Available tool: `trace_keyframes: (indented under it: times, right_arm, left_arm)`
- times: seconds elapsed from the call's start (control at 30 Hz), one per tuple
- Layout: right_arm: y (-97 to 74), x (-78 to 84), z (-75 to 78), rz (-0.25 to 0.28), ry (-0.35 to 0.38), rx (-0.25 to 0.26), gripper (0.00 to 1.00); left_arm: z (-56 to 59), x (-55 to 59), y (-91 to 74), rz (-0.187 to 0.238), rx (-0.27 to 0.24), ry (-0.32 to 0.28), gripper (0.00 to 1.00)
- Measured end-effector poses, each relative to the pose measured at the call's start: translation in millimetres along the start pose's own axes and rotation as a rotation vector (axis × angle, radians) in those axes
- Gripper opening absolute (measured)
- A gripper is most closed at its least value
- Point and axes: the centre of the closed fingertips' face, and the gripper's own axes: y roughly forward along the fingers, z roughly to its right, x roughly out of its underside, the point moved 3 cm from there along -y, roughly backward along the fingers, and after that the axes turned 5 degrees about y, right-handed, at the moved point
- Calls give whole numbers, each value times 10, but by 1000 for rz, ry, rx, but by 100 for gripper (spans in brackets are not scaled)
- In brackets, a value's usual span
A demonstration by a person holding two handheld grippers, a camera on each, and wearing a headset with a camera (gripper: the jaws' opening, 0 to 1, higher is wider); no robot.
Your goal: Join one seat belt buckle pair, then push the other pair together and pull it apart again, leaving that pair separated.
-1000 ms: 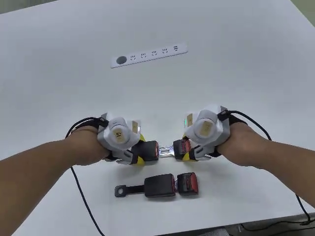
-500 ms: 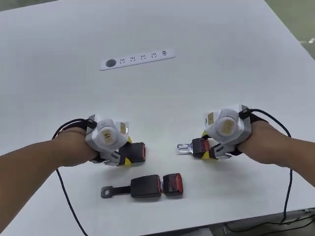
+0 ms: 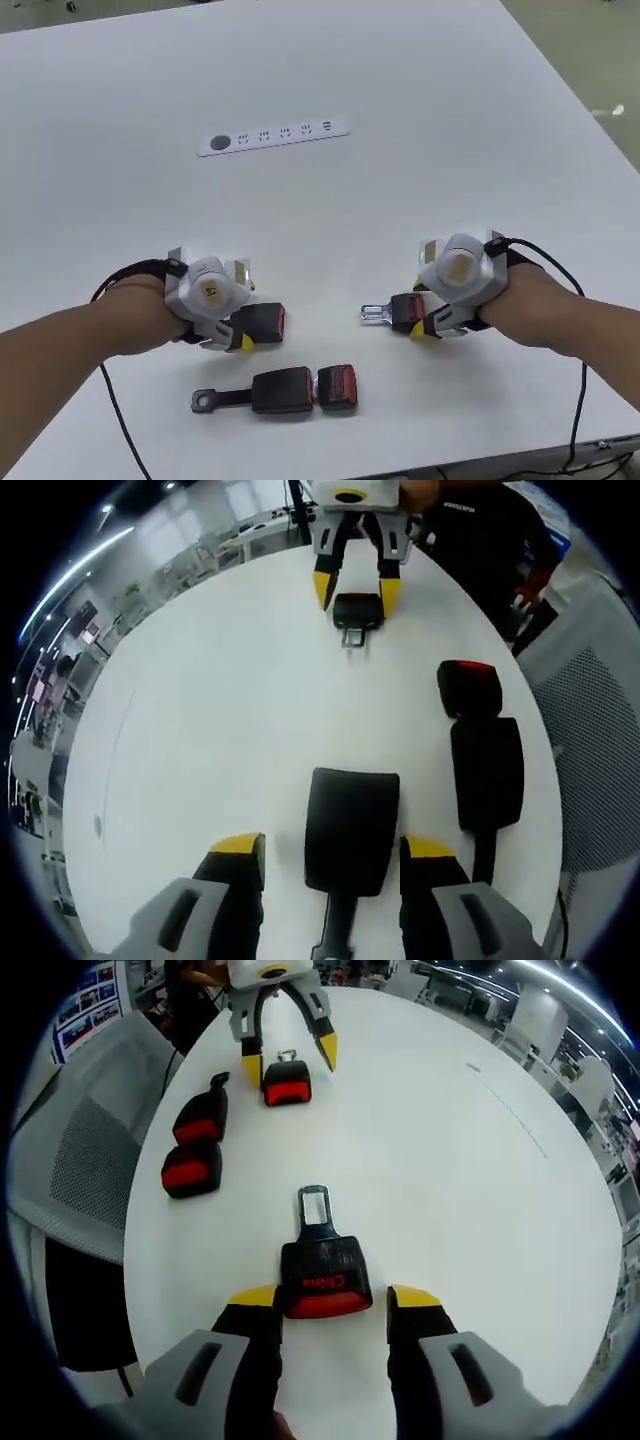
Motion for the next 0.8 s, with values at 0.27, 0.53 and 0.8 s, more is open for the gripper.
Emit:
trace_keyframes:
  times: [0.27,0.53,0.8]
  right_arm:
    - [-296,-9,-44,151,191,104,52]
    - [-638,-70,-284,326,307,192,82]
    - [-730,118,-622,342,393,189,95]
  left_arm:
    - [144,-108,-570,80,-144,-99,60]
    - [559,129,-817,146,-226,-348,80]
    - [781,273,-929,163,-251,-446,100]
